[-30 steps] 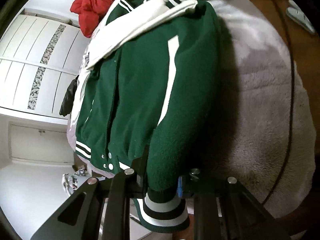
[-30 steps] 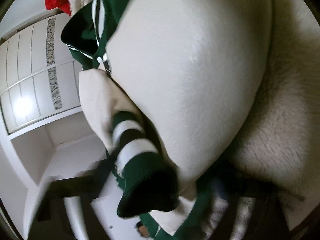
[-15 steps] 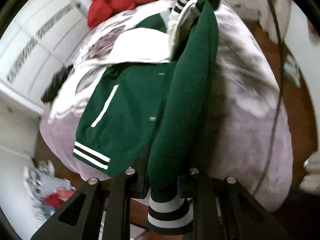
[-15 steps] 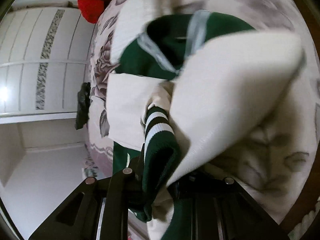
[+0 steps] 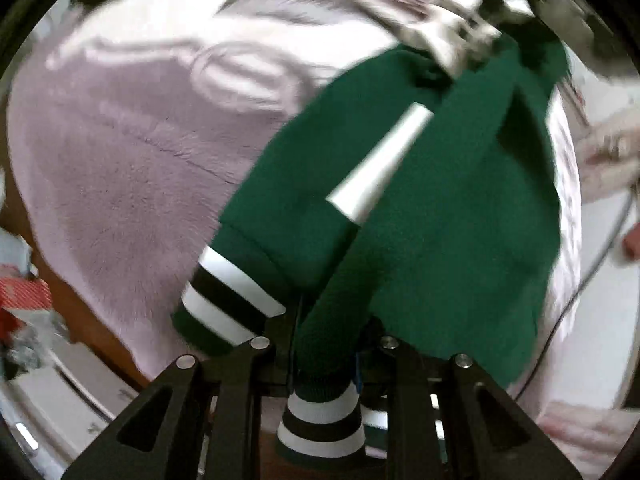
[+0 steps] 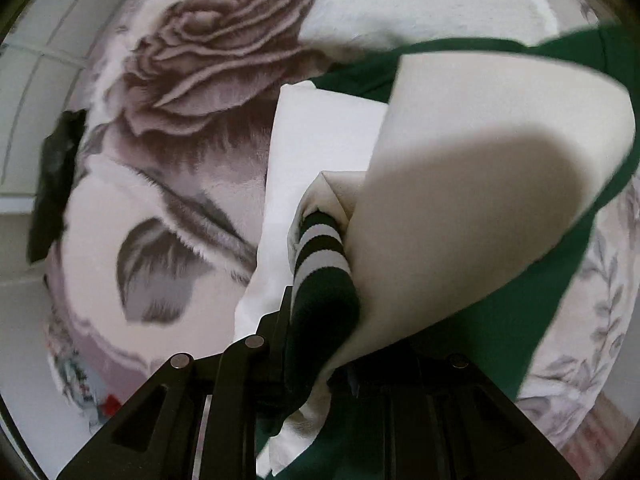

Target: Fold large clothes

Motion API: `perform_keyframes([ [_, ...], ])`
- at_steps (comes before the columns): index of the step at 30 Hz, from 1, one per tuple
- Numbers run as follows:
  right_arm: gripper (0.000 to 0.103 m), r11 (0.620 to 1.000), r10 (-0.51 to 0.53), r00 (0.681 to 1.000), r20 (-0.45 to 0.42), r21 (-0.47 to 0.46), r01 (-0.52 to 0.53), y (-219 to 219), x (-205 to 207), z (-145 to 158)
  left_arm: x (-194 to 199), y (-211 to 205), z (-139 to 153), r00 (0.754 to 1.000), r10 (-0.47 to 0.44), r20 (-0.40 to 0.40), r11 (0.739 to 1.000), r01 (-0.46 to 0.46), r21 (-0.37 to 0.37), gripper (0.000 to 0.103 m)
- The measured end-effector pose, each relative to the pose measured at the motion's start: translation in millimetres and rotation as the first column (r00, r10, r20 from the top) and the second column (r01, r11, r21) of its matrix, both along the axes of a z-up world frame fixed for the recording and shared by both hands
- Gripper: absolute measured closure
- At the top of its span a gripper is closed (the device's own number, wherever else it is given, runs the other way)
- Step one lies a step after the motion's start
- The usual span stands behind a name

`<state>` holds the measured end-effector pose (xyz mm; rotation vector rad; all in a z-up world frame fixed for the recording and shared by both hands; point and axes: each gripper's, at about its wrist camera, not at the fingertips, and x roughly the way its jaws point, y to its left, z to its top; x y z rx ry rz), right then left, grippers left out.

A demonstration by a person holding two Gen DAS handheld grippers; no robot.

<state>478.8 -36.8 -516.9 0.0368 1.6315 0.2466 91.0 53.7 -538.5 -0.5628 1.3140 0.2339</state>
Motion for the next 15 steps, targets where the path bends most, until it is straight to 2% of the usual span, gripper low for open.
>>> perform_keyframes([
  [2, 0.073, 1.000, 0.004, 1.000, -0.018, -0.002, -0.004, 6.3, 2.9, -6.5, 2.0, 18.9, -10.2, 1.000, 0.022, 0.009, 0.996, -0.021, -0.084, 0.086],
  [4, 0.061, 0.999, 0.022, 0.999, -0.044, 0.033, -0.021, 8.5, 6.5, -5.2, 2.5, 30.3, -8.8, 0.999, 0.036, 0.038, 0.989, -0.030, -0.143, 0.086],
  [5, 0.049, 0.996, 0.033, 0.998, -0.062, 0.086, -0.027, 5.9, 7.6, -1.7, 2.0, 32.2, -7.1, 0.998, 0.040, 0.045, 0.987, -0.033, -0.158, 0.086],
  [6, 0.043, 0.992, 0.036, 0.997, -0.074, 0.126, -0.027, 6.5, 7.8, 0.3, 0.7, 34.0, -4.2, 0.997, 0.046, 0.054, 0.983, -0.036, -0.180, 0.086],
  [11, 0.037, 0.934, 0.096, 0.988, -0.122, 0.353, -0.048, -30.9, -18.4, 29.9, -2.3, 41.9, 4.3, 0.996, 0.057, 0.068, 0.981, -0.043, -0.189, 0.087],
  [13, 0.034, 0.920, 0.131, 0.986, -0.106, 0.382, -0.081, -48.4, -39.7, 38.2, -1.1, 47.8, -1.5, 0.996, 0.071, 0.060, 0.979, -0.058, -0.197, 0.086],
  [15, 0.032, 0.919, 0.173, 0.980, -0.099, 0.374, -0.125, -71.9, -70.4, 40.3, 1.8, 59.9, -10.1, 0.996, 0.076, 0.041, 0.973, -0.065, -0.220, 0.081],
])
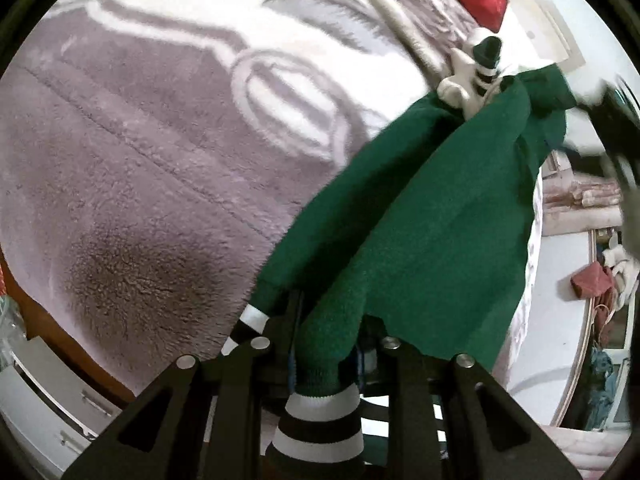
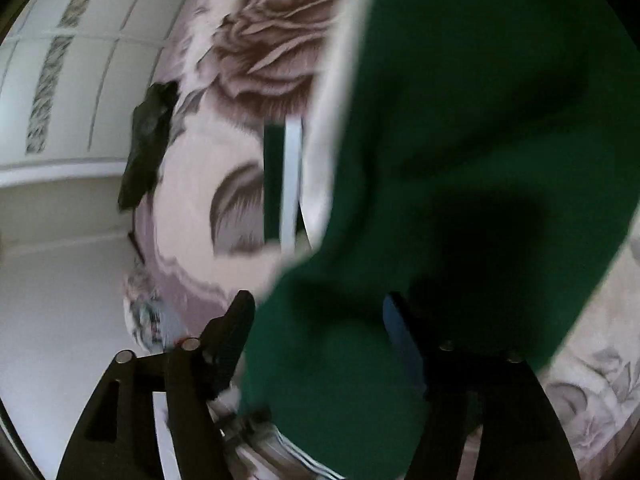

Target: Fold large clothes

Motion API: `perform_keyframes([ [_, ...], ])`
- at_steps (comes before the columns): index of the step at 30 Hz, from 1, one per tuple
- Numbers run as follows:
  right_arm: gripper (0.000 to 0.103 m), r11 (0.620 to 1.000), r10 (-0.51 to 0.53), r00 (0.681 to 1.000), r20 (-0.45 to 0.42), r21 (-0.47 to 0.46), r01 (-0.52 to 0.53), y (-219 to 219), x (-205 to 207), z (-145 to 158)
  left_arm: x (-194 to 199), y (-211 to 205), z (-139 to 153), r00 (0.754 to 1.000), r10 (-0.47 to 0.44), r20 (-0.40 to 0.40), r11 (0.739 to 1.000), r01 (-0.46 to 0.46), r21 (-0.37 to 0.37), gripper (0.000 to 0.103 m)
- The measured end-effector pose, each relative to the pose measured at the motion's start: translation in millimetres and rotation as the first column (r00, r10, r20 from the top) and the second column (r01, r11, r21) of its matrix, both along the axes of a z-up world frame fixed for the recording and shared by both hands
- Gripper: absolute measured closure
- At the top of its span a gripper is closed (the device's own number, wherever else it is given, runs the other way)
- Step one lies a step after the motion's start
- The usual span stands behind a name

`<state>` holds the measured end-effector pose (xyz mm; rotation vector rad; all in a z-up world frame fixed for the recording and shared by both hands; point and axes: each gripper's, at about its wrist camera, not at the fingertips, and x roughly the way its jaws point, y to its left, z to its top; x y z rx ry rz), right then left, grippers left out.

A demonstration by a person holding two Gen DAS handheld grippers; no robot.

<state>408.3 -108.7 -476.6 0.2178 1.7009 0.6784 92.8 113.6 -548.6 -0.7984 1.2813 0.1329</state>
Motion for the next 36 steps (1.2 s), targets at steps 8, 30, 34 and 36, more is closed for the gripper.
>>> perform_keyframes([
  [8, 0.032, 0.993, -0.102, 0.963, -0.250, 0.028, 0.113, -122.2, -147.4, -84.2, -54.9, 23.4, 27.7, 0.990, 0.136, -0.026, 0.990, -0.137, -0.040, 0.048],
  [30, 0.077, 0.826, -0.417, 0.832, -0.366, 0.228, 0.515, -99.5, -295.8, -172.9, 11.4, 10.8, -10.3, 0.967, -0.224, 0.125, 0.967, 0.236, -0.096, 0.078],
  [34, 0.087, 0.828, -0.457, 0.818, -0.348, 0.169, 0.534, -99.9, -318.6, -146.7, -10.4, 18.1, 10.5, 0.961, -0.213, 0.176, 0.959, 0.240, -0.148, 0.085],
  [36, 0.088, 0.841, -0.448, 0.823, -0.348, 0.148, 0.520, -103.5, -330.9, -128.3, -27.5, 16.2, 23.6, 0.958, -0.225, 0.175, 0.953, 0.254, -0.164, 0.085],
])
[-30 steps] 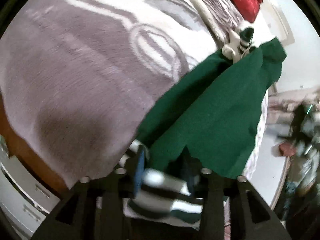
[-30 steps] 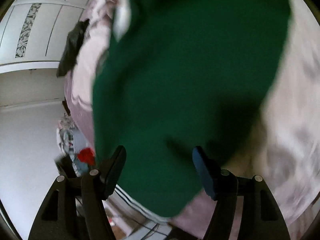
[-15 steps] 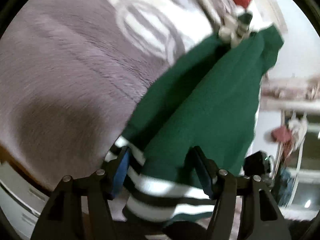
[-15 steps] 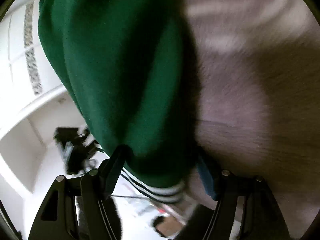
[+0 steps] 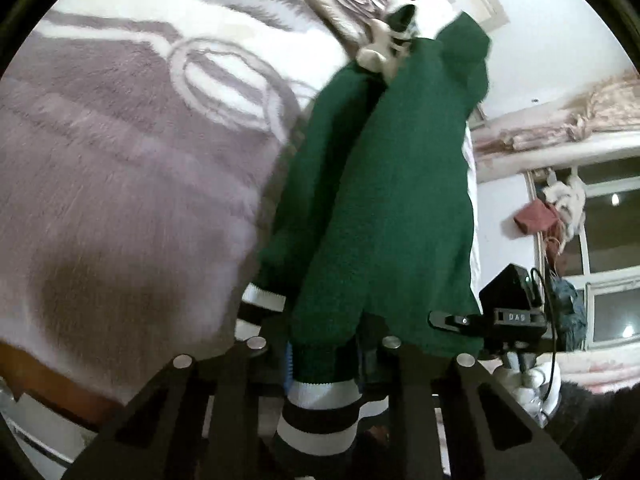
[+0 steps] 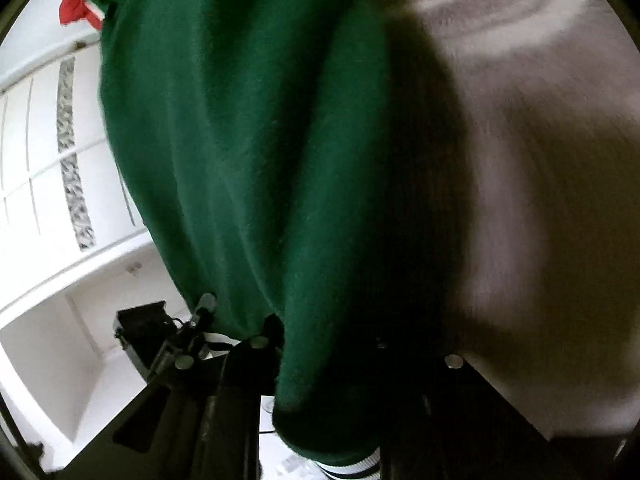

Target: Fold large clothes

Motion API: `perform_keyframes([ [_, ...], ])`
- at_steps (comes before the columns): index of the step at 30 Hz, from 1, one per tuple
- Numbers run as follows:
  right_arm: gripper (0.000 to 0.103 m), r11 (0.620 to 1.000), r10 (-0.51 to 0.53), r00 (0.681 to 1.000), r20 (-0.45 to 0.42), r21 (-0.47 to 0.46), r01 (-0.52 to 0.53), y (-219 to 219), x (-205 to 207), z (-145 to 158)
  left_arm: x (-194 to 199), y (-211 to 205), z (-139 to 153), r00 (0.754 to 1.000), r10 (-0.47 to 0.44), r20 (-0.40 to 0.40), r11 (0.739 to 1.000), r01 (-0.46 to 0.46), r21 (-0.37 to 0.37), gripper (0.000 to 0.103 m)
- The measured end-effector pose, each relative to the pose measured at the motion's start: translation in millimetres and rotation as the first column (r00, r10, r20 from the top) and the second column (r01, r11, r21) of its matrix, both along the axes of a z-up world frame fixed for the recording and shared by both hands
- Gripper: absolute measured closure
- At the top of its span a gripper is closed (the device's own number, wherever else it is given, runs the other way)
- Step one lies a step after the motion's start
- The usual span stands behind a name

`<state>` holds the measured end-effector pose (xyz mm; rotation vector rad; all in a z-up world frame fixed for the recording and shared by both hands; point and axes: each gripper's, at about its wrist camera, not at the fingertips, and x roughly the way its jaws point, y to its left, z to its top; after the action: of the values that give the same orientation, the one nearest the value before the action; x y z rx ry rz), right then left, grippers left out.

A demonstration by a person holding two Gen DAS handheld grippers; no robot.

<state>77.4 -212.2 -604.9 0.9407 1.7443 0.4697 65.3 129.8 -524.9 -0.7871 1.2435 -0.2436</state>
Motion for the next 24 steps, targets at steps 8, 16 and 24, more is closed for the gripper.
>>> perform_keyframes([
  [8, 0.088, 0.999, 0.001, 0.989, -0.148, -0.041, -0.008, -15.2, -75.8, 22.1, -55.6, 3.6, 1.6, 0.987, -0.016, -0.162, 0.996, 0.002, -0.087, 0.083],
  [16, 0.049, 0.989, 0.089, 0.984, -0.154, -0.108, -0.106, -32.3, -34.0, 40.8, -28.2, 30.5, 40.4, 0.970, -0.015, -0.242, 0.997, 0.034, 0.075, 0.068],
  [24, 0.031, 0.977, 0.021, 0.998, 0.065, -0.211, -0.007, -87.5, 63.5, 81.5, 53.7, 44.5, 88.7, 0.994, -0.011, -0.104, 0.928, 0.049, 0.369, 0.012],
])
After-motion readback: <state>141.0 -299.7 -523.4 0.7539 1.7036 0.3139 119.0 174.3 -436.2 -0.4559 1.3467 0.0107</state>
